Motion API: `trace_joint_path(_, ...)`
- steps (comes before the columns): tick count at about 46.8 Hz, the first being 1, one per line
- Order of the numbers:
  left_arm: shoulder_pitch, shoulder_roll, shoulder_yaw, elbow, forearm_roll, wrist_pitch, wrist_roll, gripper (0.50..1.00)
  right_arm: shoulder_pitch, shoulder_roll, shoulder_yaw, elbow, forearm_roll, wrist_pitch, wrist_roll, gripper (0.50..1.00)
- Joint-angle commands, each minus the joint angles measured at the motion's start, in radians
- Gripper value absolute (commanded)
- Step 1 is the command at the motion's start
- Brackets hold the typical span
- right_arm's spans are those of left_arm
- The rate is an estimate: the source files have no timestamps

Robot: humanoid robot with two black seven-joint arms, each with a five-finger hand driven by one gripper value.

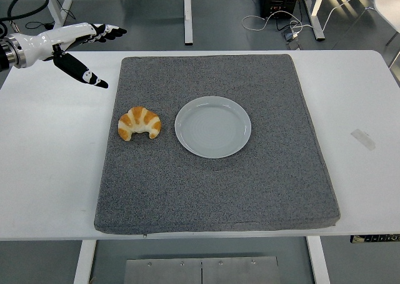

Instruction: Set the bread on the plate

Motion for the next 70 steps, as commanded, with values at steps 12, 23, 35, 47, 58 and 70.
trace_joint_path(12,0.058,0.056,0.063,-0.137,0.066,0.083,0.002,1.0,0.001,0.0,0.0,0.0,0.0,0.0,0.0,1.0)
trace_joint_path(23,0.061,0.036,0.117,-0.151,0.063,0.132,0.008,1.0,0.001,0.0,0.0,0.0,0.0,0.0,0.0,1.0)
trace_joint_path(35,0.049,-0.022,0.201,-0.137,0.074,0.249,0.011,1.0,0.001,0.0,0.0,0.0,0.0,0.0,0.0,1.0)
trace_joint_path(47,0.052,-0.085,0.27,-0.134,0.06,0.41,0.008,1.0,0.001,0.0,0.0,0.0,0.0,0.0,0.0,1.0)
trace_joint_path(58,0.058,-0.125,0.275,-0.105,0.054,0.418,0.008,1.0,-0.001,0.0,0.0,0.0,0.0,0.0,0.0,1.0)
trace_joint_path(70,0.073,-0.186,0.272,-0.014,0.05,0.427,0.002,1.0,0.001,0.0,0.0,0.0,0.0,0.0,0.0,1.0)
